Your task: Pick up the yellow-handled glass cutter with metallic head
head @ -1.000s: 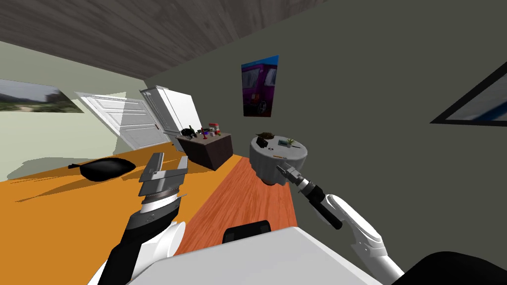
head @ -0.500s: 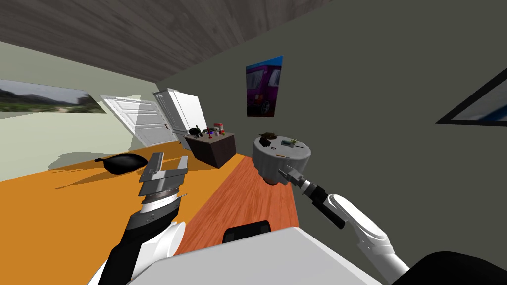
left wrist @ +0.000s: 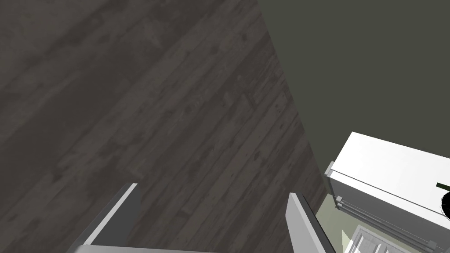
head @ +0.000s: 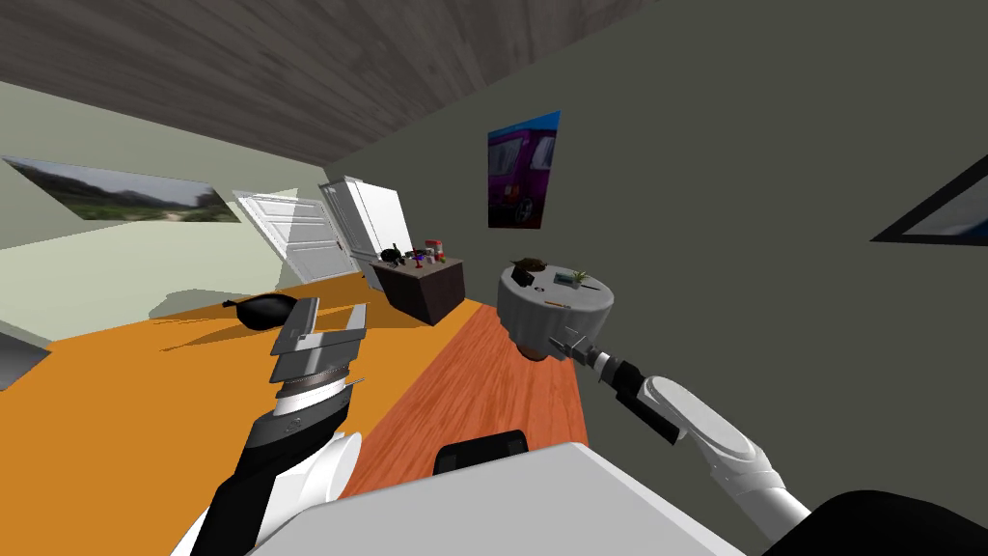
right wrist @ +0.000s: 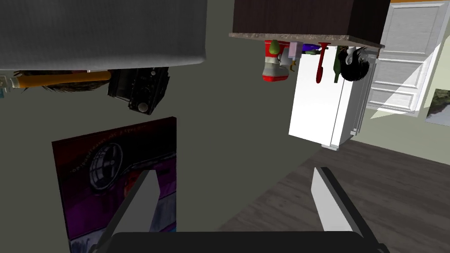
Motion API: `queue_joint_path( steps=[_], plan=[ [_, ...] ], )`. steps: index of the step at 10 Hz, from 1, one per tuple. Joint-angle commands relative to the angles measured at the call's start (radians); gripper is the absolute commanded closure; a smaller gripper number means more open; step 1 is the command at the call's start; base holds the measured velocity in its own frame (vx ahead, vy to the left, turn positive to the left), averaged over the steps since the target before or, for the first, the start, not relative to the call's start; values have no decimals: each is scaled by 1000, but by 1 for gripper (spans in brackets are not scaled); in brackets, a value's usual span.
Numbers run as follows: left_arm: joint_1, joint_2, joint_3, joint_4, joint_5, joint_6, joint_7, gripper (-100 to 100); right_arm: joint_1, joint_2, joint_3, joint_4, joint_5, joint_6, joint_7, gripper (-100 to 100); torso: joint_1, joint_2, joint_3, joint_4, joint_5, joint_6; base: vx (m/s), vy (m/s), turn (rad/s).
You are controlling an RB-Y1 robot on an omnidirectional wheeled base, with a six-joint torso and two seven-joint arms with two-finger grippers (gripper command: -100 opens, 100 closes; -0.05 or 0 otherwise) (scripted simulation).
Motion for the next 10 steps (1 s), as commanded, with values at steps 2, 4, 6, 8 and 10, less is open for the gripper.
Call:
queue_joint_path(
  steps=[2,4,6,8,10],
  plan=[
    [0,0,0,0,0,0,0,0,3,-47,-13,48,70,-1,-17,-100,-2,-1,-1,0,-1,0,-20,29,67],
    [0,0,0,0,0,0,0,0,6,-88,-20,88,129,0,-33,-100,0,-1,-1,0,0,0,-16,52,129],
    [0,0,0,0,0,0,0,0,6,-88,-20,88,160,0,-33,-100,0,-2,-1,-1,0,0,-10,35,3],
    [0,0,0,0,0,0,0,0,9,-130,-26,129,220,0,-51,-100,-1,-2,-1,-1,0,0,-7,36,104],
    [0,0,0,0,0,0,0,0,12,-172,-31,170,277,-2,-69,-100,1,-3,-2,-1,0,0,7,58,101]
  ],
)
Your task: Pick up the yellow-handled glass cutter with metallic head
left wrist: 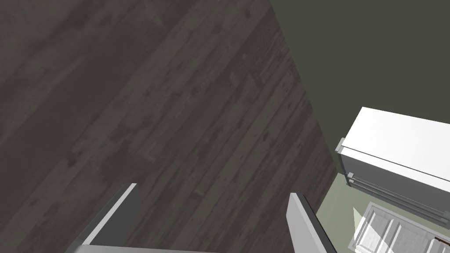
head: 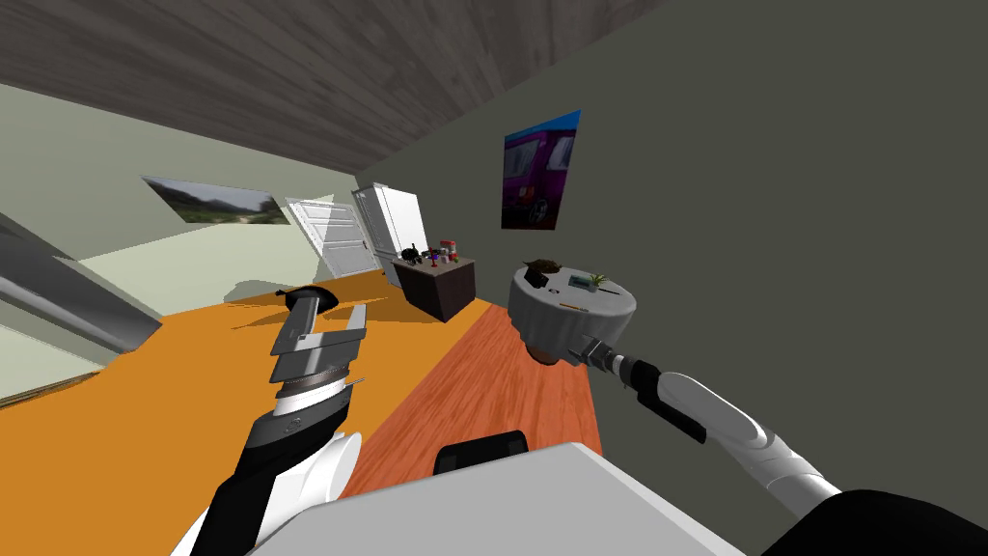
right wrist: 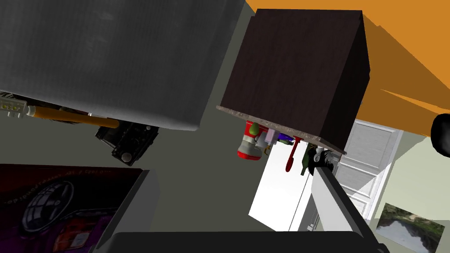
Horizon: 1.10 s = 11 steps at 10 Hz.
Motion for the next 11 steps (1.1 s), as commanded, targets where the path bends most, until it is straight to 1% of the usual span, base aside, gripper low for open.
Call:
queue_joint_path(
  steps=[1,2,3,4,5,6,7,8,9,10,11],
  plan=[
    [0,0,0,0,0,0,0,0,-1,-46,-10,50,50,-12,-10,-100,0,0,0,0,0,0,18,59,99],
    [0,0,0,0,0,0,0,0,-1,-46,-10,58,64,-12,-10,-100,0,-1,0,0,0,-1,22,45,69],
    [0,0,0,0,0,0,0,0,3,-87,-13,99,104,-16,-30,-100,0,-1,-1,0,0,0,28,55,131],
    [0,0,0,0,0,0,0,0,3,-87,-13,99,115,-16,-30,-100,0,-1,-1,0,0,0,27,40,55],
    [0,0,0,0,0,0,0,0,6,-127,-16,141,156,-20,-50,-100,-1,-1,-1,0,0,0,27,62,113],
    [0,0,0,0,0,0,0,0,9,-155,-18,179,186,-25,-70,-100,0,-1,-1,0,0,0,59,76,160],
    [0,0,0,0,0,0,0,0,9,-167,-18,182,207,-25,-70,-100,1,-3,-2,-1,1,-1,62,39,65],
    [0,0,0,0,0,0,0,0,12,-205,-20,222,243,-30,-90,-100,0,-3,-2,-1,0,0,70,40,117],
    [0,0,0,0,0,0,0,0,12,-205,-20,222,249,-30,-90,-100,-1,-4,-2,-1,0,-1,46,36,53],
    [0,0,0,0,0,0,0,0,15,-242,-22,261,283,-36,-110,-100,-1,-3,-2,-1,0,0,60,52,81],
    [0,0,0,0,0,0,0,0,18,-267,-23,286,313,-42,-129,-100,0,-3,-2,-1,0,0,94,71,167]
  ],
)
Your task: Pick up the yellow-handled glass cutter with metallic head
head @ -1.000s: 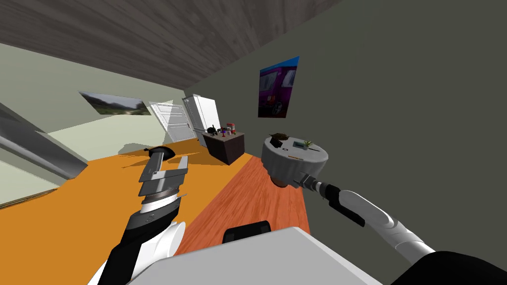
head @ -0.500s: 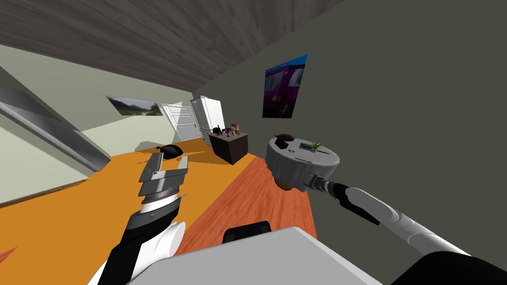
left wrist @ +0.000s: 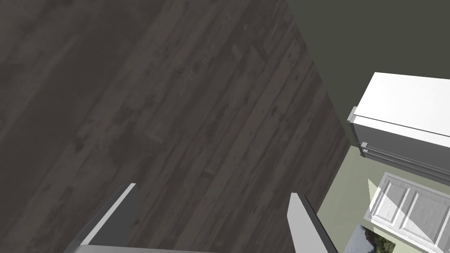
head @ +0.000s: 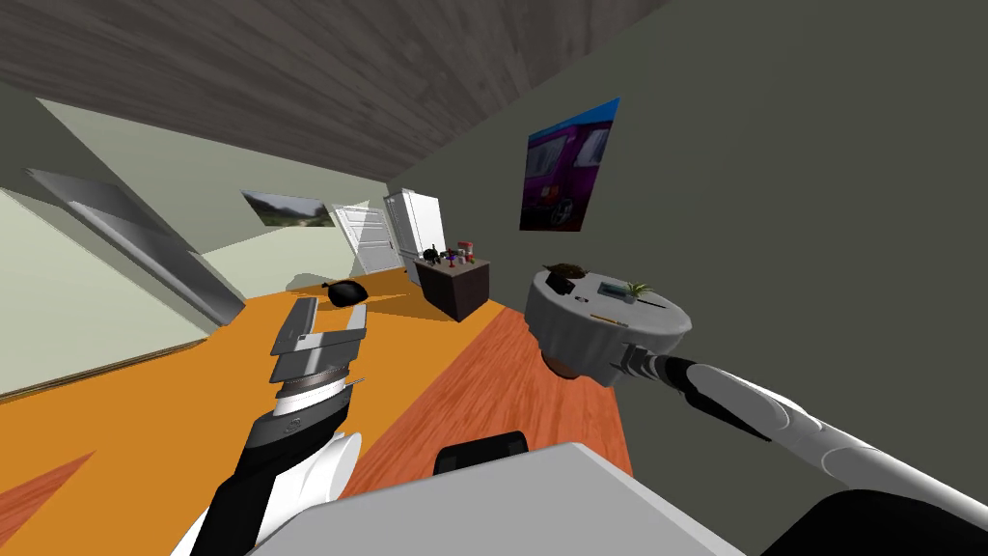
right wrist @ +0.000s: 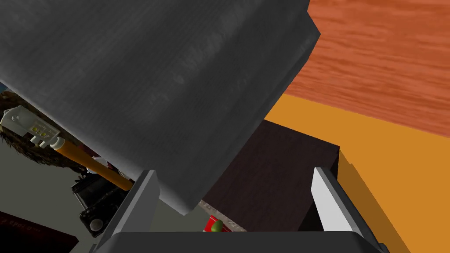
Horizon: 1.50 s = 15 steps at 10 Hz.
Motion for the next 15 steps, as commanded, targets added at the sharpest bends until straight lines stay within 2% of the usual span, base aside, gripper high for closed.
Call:
queue_joint_path(
  steps=[1,2,3,5,6,8,9,14,15],
  plan=[
    [0,0,0,0,0,0,0,0,4,-26,-6,32,24,-8,-7,-100,0,0,0,0,0,0,65,44,63],
    [0,0,0,0,0,0,0,0,6,-60,-7,68,59,-14,-26,-100,-1,1,1,0,0,1,44,35,85],
    [0,0,0,0,0,0,0,0,6,-60,-7,68,59,-14,-26,-100,-2,3,1,0,0,1,42,29,44],
    [0,0,0,0,0,0,0,0,11,-122,-9,125,123,-26,-61,-100,-2,2,1,0,0,1,87,44,119],
    [0,0,0,0,0,0,0,0,11,-122,-9,133,123,-26,-61,-100,-1,0,0,0,0,0,75,27,43],
    [0,0,0,0,0,0,0,0,16,-177,-10,189,179,-36,-91,-100,-2,2,1,0,0,1,68,37,89],
    [0,0,0,0,0,0,0,0,16,-177,-10,189,179,-36,-91,-100,-1,1,1,0,0,1,68,26,50],
    [0,0,0,0,0,0,0,0,26,-271,-8,278,272,-55,-138,-100,-3,1,1,0,-1,1,70,18,82],
    [0,0,0,0,0,0,0,0,23,-260,-5,265,273,-52,-146,-100,-3,2,1,0,-1,1,27,5,10]
  ],
)
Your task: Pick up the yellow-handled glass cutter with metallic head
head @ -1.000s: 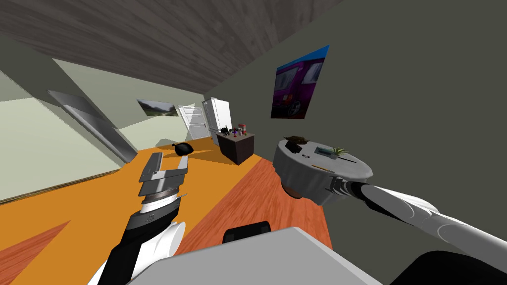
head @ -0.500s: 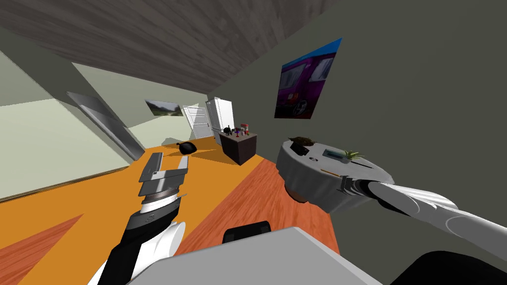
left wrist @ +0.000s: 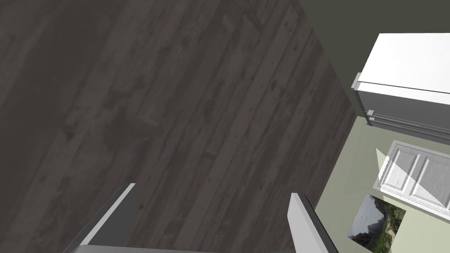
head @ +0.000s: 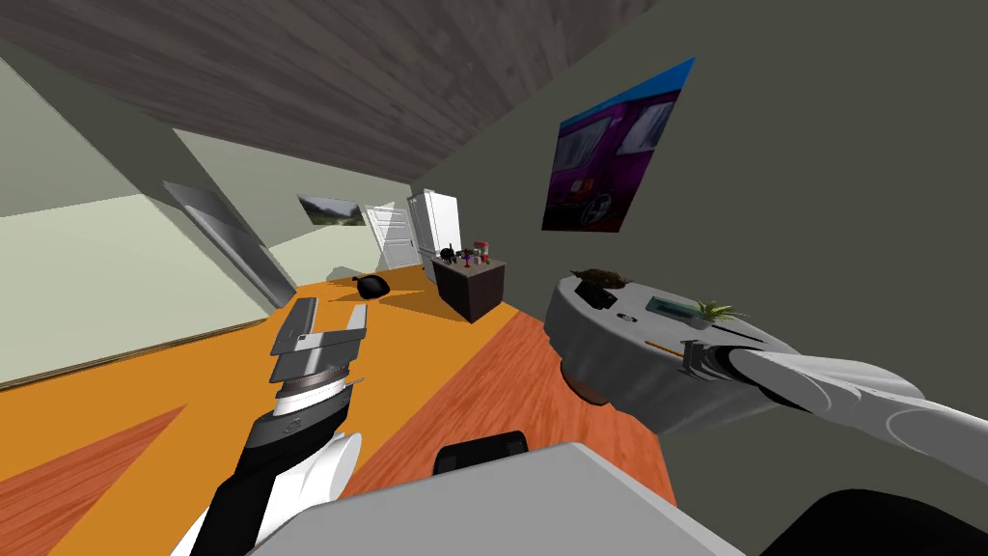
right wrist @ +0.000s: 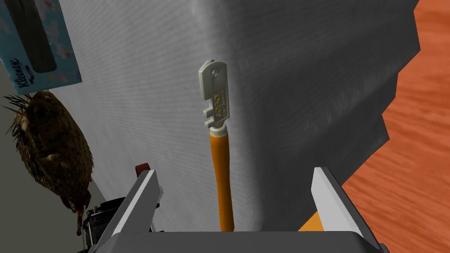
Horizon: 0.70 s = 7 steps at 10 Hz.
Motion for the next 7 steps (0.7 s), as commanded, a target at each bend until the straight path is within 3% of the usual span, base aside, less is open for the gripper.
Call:
queue_joint_path(
  steps=[1,2,7],
  plan=[
    [0,0,0,0,0,0,0,0,0,0,0,0,0,0,0,0,0,0,0,0,0,0,6,1,0],
    [0,0,0,0,0,0,0,0,6,-3,14,6,14,11,-37,-100,0,2,1,0,0,0,-29,-20,169],
    [0,0,0,0,0,0,0,0,24,-11,56,24,58,43,-146,-100,-3,7,4,2,-1,0,-61,-38,147]
  ],
)
